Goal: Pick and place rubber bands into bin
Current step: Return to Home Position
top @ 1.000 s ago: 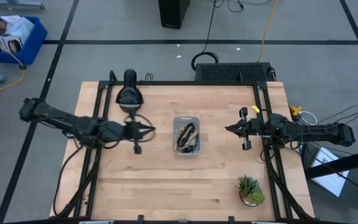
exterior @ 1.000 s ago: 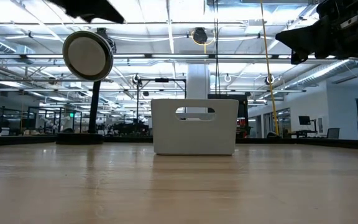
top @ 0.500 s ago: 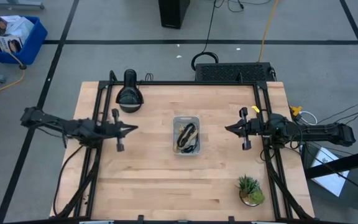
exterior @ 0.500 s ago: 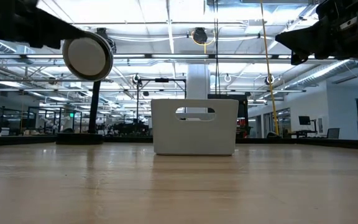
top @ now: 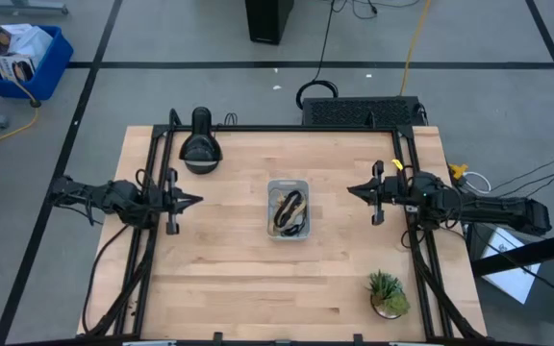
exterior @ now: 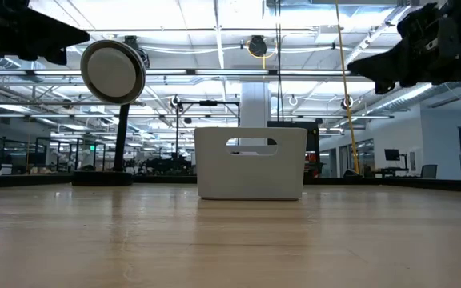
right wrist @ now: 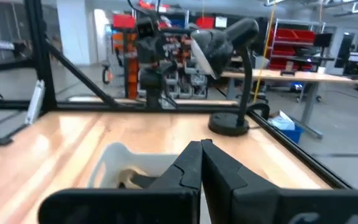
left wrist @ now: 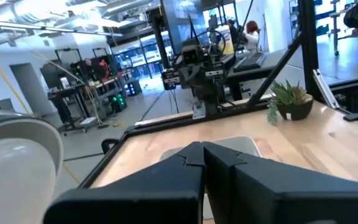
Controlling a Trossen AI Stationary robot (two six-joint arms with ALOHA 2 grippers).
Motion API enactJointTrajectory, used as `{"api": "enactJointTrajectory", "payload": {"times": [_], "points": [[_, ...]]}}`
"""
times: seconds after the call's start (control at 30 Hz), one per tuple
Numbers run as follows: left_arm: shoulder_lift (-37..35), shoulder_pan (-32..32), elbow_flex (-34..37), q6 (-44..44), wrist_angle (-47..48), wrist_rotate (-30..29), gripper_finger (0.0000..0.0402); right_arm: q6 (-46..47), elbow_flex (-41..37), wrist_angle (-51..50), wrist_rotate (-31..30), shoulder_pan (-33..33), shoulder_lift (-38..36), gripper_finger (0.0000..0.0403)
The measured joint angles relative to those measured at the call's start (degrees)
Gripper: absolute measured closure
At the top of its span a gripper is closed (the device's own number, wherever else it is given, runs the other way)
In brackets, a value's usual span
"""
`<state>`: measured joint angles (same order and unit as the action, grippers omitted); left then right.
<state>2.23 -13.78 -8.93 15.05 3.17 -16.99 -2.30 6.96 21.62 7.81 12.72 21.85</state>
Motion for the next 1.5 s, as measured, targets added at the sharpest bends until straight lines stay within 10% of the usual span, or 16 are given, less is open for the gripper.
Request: {"api": "enactJointTrajectory", "payload": {"times": [0.27, 1.5], "points": [[-0.21, 0.0, 0.0, 0.1, 1.91, 0.0, 0.0401, 2.68, -3.52, 6.18, 10.64, 6.53, -0.09, 0.0403], [-0.01, 0.0, 0.0, -3.54, 3.22, -2.58, 0.0355, 6.14, -6.1, 9.36, 10.36, 7.08, -0.44, 0.0403]]}}
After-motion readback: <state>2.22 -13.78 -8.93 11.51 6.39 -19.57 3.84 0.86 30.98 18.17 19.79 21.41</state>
